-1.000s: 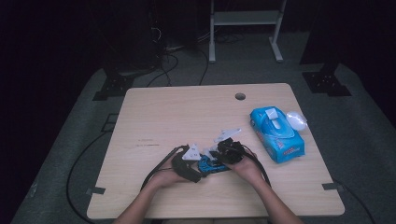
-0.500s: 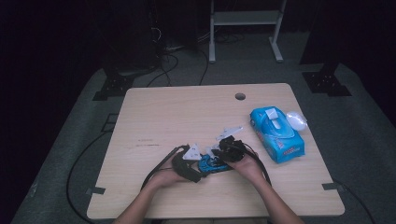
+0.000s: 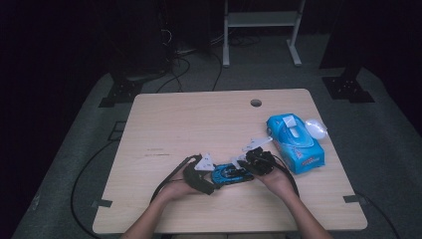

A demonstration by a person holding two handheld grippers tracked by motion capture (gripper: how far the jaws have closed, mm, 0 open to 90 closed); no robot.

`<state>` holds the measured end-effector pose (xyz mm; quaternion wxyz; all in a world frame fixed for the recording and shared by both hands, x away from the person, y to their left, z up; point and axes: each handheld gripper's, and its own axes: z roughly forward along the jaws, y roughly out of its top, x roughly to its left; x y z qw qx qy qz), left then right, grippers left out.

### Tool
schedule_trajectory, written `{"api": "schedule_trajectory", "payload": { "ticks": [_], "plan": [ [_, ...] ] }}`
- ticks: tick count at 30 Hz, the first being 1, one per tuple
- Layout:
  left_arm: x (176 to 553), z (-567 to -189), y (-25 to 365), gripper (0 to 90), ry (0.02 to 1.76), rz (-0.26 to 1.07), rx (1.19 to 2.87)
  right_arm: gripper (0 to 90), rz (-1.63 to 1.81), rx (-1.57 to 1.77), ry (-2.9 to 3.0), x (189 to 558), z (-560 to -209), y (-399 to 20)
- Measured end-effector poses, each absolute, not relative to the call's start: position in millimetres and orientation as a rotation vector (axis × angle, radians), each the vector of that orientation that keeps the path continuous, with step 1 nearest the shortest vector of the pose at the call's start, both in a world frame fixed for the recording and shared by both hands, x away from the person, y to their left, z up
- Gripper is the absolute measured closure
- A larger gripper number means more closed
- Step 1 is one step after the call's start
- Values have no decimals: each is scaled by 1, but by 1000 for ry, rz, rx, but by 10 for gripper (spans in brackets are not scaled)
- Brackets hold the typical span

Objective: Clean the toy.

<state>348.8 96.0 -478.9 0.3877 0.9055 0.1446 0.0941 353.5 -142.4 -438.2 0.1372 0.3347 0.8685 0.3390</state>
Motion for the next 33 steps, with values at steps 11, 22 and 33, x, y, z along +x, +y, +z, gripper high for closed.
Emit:
{"api": "schedule_trajectory", "payload": {
  "ticks": [11,22,33],
  "plan": [
    [349,-479,96,251,367,241,2306,831,1047,1045,2508,352,-440,-149],
    [348,-479,96,251,369,240,2302,831,1039,1080,2472,351,-441,-167],
    [349,-479,97,250,370,235,2299,831,1138,1147,2349,346,-435,-188]
  ]
}}
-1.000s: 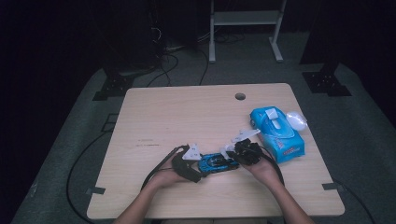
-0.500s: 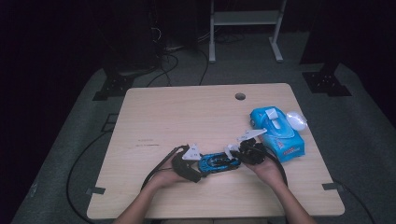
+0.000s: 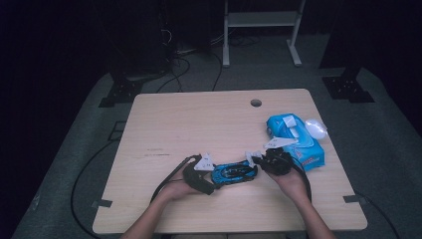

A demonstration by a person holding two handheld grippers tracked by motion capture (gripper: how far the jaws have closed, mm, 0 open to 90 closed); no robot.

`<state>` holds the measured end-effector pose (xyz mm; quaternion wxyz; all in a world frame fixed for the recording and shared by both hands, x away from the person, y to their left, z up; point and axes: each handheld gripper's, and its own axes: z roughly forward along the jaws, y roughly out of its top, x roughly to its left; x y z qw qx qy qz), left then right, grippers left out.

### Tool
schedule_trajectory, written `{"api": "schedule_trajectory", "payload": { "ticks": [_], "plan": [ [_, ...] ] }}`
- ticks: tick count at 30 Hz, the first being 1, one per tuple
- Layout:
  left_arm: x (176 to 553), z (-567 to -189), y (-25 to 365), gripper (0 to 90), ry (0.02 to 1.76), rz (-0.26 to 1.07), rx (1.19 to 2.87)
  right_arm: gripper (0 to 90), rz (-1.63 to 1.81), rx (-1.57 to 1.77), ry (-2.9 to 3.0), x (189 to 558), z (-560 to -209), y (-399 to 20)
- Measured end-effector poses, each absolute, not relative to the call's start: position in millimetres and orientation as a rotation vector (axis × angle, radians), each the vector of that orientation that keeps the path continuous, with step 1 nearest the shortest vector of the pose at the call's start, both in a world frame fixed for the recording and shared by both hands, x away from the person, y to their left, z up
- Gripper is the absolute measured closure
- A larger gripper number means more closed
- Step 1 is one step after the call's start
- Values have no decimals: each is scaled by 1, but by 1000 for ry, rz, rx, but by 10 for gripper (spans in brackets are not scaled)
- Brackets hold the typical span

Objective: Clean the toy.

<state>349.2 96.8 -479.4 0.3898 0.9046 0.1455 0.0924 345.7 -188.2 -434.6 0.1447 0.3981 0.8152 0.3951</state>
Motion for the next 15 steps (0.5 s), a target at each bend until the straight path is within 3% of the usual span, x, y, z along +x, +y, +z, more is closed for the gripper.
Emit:
{"api": "schedule_trajectory", "payload": {
  "ticks": [15],
  "plan": [
    [349,-479,96,250,374,233,2302,830,1118,1146,2426,326,-443,-194]
  ]
}}
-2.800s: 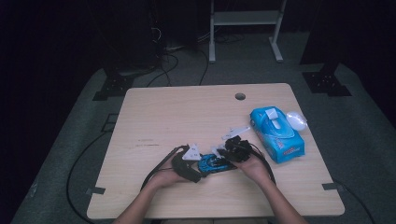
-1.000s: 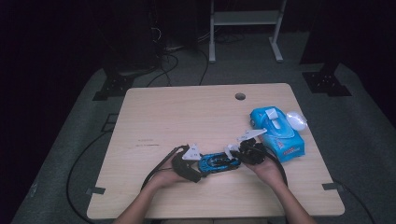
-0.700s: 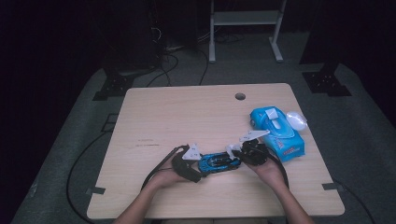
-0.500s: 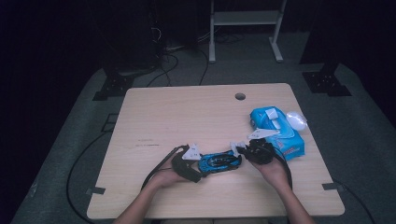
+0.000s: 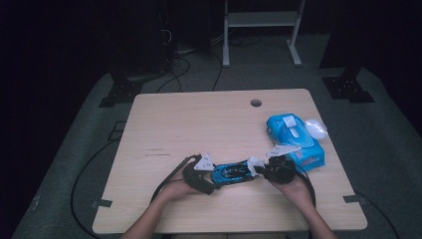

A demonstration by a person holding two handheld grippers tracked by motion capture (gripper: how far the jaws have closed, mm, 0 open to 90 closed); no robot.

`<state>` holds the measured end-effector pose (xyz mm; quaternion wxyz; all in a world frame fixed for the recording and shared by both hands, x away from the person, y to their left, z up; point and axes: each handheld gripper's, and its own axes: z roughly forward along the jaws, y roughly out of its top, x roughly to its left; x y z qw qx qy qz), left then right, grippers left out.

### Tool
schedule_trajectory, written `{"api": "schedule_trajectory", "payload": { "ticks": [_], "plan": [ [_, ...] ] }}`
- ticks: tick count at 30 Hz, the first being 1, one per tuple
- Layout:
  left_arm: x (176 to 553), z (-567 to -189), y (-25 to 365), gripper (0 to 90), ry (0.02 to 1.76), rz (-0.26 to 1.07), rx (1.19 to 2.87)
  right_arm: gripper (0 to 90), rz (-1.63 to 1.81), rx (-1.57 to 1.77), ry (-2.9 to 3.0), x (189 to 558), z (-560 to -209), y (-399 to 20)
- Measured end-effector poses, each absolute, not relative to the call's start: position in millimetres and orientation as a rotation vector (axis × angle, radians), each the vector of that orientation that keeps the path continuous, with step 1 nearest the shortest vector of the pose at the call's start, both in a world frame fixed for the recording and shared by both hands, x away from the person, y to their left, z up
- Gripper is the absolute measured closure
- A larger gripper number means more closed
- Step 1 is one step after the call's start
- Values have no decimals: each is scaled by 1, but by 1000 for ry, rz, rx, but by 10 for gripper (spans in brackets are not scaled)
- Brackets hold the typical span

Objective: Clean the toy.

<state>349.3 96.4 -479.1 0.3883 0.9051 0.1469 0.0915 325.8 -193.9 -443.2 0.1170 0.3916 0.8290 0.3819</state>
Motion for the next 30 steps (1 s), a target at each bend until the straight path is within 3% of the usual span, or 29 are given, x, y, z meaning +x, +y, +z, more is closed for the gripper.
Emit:
{"api": "schedule_trajectory", "payload": {
  "ticks": [9,18,30],
  "plan": [
    [349,-479,97,251,378,230,2301,830,1110,1162,2397,343,-446,-187],
    [350,-478,96,250,372,229,2312,829,1111,1137,2434,321,-443,-196],
    [350,-479,97,250,377,223,2306,831,1161,1124,2395,333,-437,-184]
  ]
}}
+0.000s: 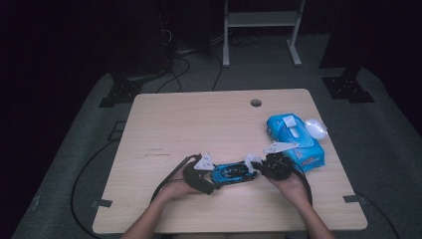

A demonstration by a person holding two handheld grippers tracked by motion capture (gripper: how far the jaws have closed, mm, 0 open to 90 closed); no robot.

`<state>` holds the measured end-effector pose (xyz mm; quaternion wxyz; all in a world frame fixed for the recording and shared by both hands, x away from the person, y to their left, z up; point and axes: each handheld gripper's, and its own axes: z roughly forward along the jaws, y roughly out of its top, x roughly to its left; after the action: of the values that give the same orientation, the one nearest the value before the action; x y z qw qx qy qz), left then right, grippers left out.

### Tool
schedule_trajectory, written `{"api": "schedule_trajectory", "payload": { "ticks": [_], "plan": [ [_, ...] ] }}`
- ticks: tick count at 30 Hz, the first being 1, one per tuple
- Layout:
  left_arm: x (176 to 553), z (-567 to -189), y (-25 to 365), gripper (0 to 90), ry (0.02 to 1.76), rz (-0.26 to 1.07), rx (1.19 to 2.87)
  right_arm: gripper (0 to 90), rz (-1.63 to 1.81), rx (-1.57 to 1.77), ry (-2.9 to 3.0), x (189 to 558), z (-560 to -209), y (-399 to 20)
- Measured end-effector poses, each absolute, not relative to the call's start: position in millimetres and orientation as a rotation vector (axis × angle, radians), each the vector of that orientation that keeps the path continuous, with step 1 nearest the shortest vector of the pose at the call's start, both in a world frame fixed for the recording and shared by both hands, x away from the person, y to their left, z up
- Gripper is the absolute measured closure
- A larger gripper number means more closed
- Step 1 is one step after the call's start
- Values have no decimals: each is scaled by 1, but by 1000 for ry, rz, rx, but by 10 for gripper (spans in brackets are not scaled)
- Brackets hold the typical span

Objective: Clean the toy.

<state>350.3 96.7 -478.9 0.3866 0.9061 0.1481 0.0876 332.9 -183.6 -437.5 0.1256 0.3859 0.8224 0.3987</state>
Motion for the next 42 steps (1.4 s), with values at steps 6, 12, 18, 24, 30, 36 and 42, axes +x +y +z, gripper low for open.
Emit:
{"api": "schedule_trajectory", "payload": {
  "ticks": [6,12,18,24,30,36,42],
  "plan": [
    [350,-479,97,250,379,226,2310,830,1090,930,2497,322,-444,-147],
    [350,-479,97,251,376,225,2308,832,1073,1011,2477,330,-445,-165],
    [350,-479,96,251,378,226,2307,832,1104,1018,2479,330,-444,-156],
    [349,-479,96,251,377,232,2306,831,1172,943,2516,330,-442,-126],
    [349,-479,96,251,376,228,2308,831,1098,862,2550,336,-440,-103],
    [350,-479,96,251,368,233,2308,831,1058,943,2509,350,-439,-115],
    [350,-479,96,251,368,231,2310,832,992,1024,2469,356,-441,-142]
  ]
}}
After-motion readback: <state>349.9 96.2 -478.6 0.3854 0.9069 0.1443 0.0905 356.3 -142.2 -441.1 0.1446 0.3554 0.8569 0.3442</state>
